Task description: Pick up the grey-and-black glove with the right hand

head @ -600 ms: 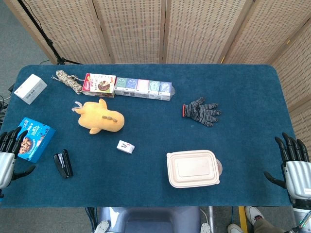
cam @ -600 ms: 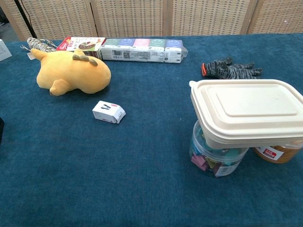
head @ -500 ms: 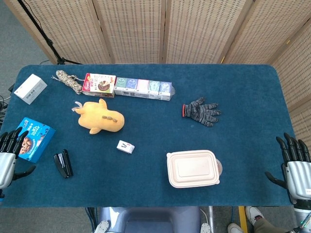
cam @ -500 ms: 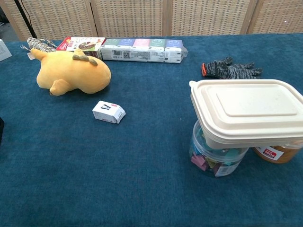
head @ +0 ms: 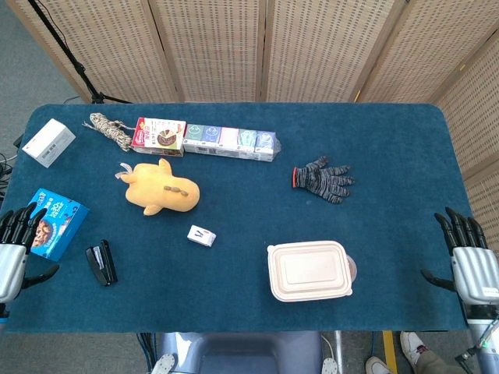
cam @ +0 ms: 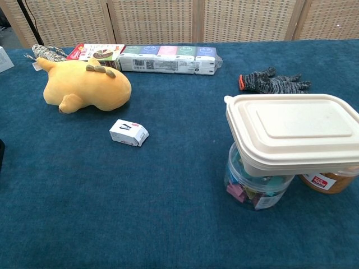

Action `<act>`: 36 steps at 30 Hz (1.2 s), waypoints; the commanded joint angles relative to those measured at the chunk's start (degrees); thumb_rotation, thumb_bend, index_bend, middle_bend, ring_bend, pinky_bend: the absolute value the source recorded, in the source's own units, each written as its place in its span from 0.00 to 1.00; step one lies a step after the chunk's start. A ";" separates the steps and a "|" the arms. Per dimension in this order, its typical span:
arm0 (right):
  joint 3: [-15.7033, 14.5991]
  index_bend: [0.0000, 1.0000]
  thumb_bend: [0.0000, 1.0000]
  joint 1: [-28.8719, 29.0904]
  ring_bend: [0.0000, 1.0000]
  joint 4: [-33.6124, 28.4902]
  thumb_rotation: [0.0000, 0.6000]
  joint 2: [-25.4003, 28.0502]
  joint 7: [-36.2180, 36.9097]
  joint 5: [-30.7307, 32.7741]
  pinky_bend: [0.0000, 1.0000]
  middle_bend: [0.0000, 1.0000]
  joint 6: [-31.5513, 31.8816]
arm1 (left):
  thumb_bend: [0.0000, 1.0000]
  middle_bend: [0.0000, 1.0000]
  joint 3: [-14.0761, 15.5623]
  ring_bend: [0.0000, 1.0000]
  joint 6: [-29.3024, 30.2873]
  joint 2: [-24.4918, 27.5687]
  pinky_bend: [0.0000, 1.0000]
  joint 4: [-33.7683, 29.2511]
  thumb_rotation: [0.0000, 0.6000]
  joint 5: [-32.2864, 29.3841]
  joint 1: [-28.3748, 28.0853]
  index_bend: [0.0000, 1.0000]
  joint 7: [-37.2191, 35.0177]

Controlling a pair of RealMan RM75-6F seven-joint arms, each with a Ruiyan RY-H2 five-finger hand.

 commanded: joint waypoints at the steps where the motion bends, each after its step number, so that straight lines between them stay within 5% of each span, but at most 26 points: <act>1: 2.55 0.00 0.00 5.97 0.00 4.14 1.00 -0.79 1.78 2.98 0.00 0.00 -8.16 | 0.03 0.00 -0.37 0.00 0.03 -0.44 0.00 -0.54 1.00 -0.25 -0.23 0.00 0.94; 11: 8.56 0.00 0.00 22.51 0.00 21.79 1.00 -11.12 7.96 9.24 0.00 0.00 -27.68 | 0.03 0.00 -1.63 0.00 -0.86 -3.28 0.00 0.32 1.00 -2.81 -0.97 0.00 6.35; 21: 10.25 0.00 0.00 33.50 0.00 39.50 1.00 -23.45 16.22 12.99 0.00 0.00 -41.54 | 0.03 0.00 -3.08 0.00 -2.08 -4.07 0.00 1.25 1.00 -5.91 -1.67 0.00 7.29; 36: 10.21 0.00 0.00 40.45 0.00 51.24 1.00 -33.62 20.78 14.16 0.00 0.00 -48.50 | 0.03 0.00 -4.10 0.00 -4.05 -4.36 0.00 2.30 1.00 -9.04 -2.59 0.00 7.49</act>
